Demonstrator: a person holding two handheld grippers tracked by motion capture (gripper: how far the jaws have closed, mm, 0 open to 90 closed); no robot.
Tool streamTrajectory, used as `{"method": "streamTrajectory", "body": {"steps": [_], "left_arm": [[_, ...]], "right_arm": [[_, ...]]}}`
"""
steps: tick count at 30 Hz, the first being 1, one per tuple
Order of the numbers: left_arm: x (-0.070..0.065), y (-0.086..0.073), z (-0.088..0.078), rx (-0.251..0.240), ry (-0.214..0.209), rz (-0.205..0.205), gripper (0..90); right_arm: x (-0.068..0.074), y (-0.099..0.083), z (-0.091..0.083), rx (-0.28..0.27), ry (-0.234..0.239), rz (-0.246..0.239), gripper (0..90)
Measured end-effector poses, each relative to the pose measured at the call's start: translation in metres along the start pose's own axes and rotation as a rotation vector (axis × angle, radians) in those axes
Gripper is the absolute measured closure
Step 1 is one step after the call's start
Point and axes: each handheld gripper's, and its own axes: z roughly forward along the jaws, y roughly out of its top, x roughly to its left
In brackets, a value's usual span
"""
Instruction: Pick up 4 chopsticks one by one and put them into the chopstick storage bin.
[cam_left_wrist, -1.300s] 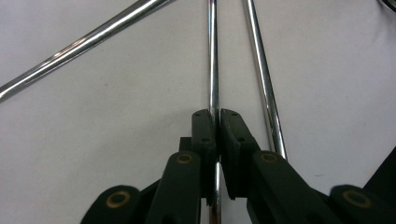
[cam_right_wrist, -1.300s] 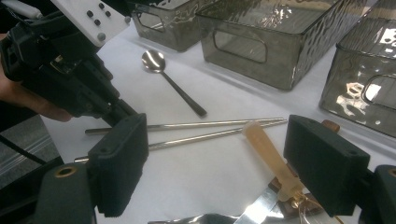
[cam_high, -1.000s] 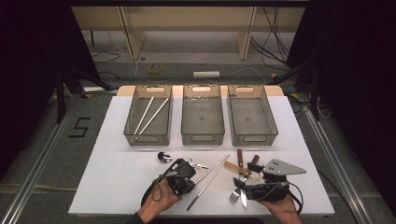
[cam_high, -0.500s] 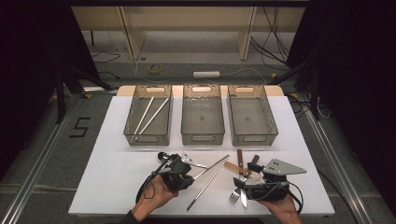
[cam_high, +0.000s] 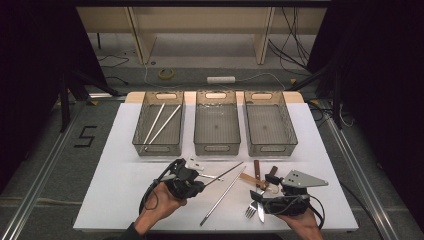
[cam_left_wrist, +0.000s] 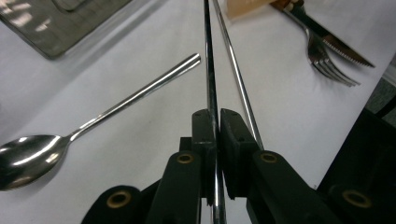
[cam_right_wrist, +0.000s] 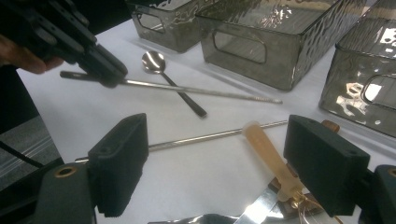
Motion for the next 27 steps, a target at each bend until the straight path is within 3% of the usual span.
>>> {"method": "streamTrajectory", "body": {"steps": [7,16,27], "left_arm": [[0.007,0.006,-0.019,-0.048,-0.016,-0.013,84.6],[0.024,0.013,-0.041,-0.121,0.014,-0.047,84.6],[0.071,0.022,-0.06,-0.192,0.077,-0.13,84.6]], "right_arm": [[0.0,0.0,0.0,0.001,0.0,0.0,23.1],[0.0,0.0,0.0,0.002,-0.003,0.003,23.1],[-0.001,-0.001,0.001,0.003,-0.004,0.006,23.0]]}}
